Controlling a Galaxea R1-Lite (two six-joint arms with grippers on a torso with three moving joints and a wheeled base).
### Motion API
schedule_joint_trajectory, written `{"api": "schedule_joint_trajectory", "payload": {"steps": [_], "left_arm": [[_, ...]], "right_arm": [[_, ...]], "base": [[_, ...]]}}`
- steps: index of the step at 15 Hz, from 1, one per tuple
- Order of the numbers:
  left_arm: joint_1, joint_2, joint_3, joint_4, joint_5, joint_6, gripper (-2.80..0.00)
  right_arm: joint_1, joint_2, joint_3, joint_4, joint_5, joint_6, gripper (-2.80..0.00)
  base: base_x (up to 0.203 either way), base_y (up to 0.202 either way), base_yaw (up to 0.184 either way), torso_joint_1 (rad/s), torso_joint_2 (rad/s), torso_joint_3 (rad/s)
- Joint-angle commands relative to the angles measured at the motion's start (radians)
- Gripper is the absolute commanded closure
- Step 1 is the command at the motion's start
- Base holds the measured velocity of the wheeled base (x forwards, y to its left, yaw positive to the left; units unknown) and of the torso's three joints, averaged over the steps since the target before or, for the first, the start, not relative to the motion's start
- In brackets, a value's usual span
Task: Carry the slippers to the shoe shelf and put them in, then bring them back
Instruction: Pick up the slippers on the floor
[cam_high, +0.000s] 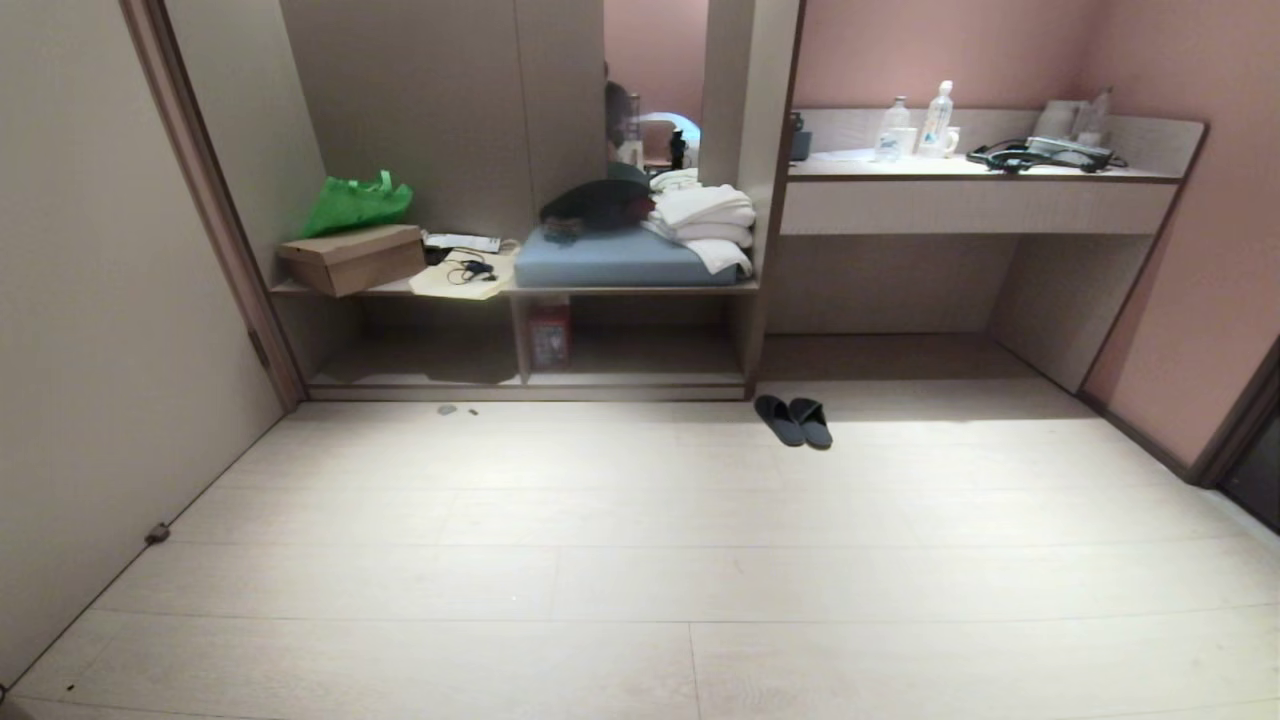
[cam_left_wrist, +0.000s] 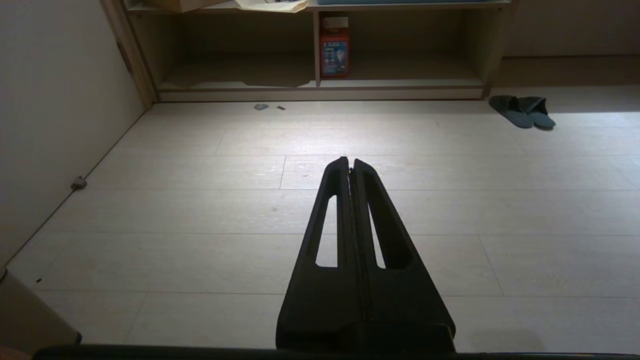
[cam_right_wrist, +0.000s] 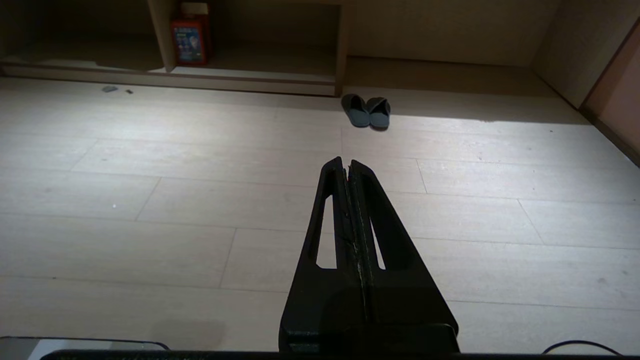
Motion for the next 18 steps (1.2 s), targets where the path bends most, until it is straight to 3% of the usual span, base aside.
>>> {"api": "schedule_joint_trajectory", "payload": {"steps": [1, 10, 18], "left_arm": [[0.000, 0.001, 0.008, -0.001, 0.000, -0.001, 0.00], [0.000, 0.001, 0.008, -0.001, 0.000, -0.001, 0.00], [0.000, 0.001, 0.008, -0.001, 0.000, -0.001, 0.00]], "right_arm": [[0.001, 0.001, 0.000, -0.001, 0.000, -0.001, 0.00], [0.001, 0.000, 0.001, 0.000, 0.000, 0.002, 0.00], [0.001, 0.001, 0.001, 0.000, 0.000, 0.001, 0.00]], "base": [[0.000, 0.000, 0.000, 0.000, 0.00, 0.000], [0.000, 0.000, 0.000, 0.000, 0.00, 0.000], [0.182, 0.000, 0.001, 0.003, 0.00, 0.001]]}}
